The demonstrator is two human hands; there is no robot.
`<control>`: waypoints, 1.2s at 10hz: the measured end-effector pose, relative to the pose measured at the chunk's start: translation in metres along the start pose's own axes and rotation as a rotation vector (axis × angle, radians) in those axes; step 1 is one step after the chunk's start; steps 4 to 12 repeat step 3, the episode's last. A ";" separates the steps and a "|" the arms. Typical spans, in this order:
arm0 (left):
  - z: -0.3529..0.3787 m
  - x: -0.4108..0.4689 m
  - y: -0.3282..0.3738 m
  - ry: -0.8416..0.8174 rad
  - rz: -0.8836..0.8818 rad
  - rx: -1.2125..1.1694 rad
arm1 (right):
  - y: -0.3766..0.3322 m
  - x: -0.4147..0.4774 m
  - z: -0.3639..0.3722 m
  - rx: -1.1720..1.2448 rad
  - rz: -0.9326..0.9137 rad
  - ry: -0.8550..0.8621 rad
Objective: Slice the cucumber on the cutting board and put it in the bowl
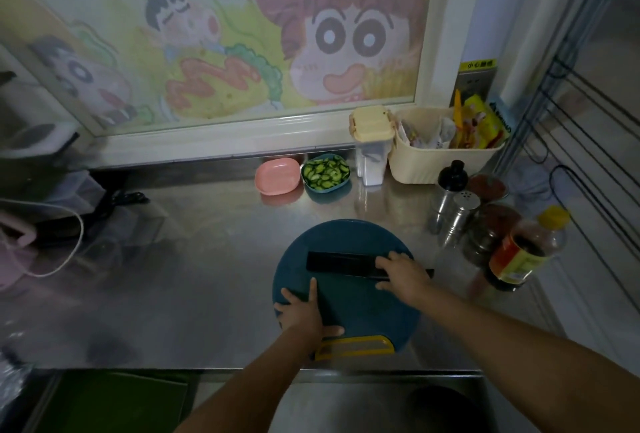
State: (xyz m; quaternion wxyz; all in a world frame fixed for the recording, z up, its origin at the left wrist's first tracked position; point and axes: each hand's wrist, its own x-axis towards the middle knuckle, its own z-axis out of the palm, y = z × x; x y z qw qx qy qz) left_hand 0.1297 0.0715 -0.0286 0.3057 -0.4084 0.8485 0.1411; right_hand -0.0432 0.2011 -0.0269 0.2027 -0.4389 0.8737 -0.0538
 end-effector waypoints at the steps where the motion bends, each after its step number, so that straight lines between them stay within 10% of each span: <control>1: -0.003 -0.004 0.003 -0.044 -0.009 0.042 | 0.006 0.002 -0.003 0.018 -0.017 -0.043; 12: -0.051 0.000 -0.010 -0.099 0.175 -0.042 | 0.013 0.010 -0.026 0.128 -0.007 -0.116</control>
